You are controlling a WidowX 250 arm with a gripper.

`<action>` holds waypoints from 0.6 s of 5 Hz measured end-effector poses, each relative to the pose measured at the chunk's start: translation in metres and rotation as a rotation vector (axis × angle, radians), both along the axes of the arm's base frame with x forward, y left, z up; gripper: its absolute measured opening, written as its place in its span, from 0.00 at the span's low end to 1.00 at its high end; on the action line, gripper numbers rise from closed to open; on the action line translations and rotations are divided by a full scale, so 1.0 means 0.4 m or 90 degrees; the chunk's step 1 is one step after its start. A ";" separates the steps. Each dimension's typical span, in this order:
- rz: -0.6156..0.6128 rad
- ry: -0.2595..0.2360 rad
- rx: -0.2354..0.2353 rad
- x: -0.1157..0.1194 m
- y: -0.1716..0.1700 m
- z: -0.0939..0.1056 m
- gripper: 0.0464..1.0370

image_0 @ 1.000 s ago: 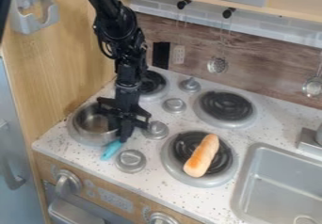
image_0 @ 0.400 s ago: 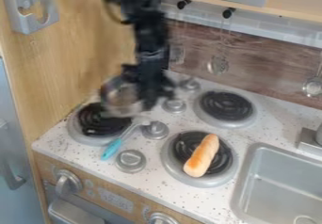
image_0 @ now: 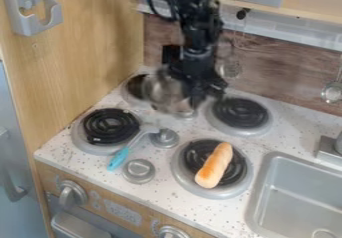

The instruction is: Move the silver pot to the bottom right side of the burner

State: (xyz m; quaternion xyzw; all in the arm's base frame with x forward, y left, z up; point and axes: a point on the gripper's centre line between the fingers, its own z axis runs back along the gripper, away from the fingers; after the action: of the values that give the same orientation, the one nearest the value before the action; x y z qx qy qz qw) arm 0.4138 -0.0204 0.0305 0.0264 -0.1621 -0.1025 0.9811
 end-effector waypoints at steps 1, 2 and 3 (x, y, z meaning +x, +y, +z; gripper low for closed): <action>-0.004 -0.034 -0.031 0.042 -0.042 -0.043 0.02; 0.008 -0.076 -0.078 0.089 -0.069 -0.076 0.02; -0.009 -0.095 -0.084 0.144 -0.102 -0.102 0.02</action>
State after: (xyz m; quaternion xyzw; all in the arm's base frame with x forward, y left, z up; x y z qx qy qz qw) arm 0.4713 -0.0613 -0.0104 -0.0321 -0.2416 -0.0959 0.9651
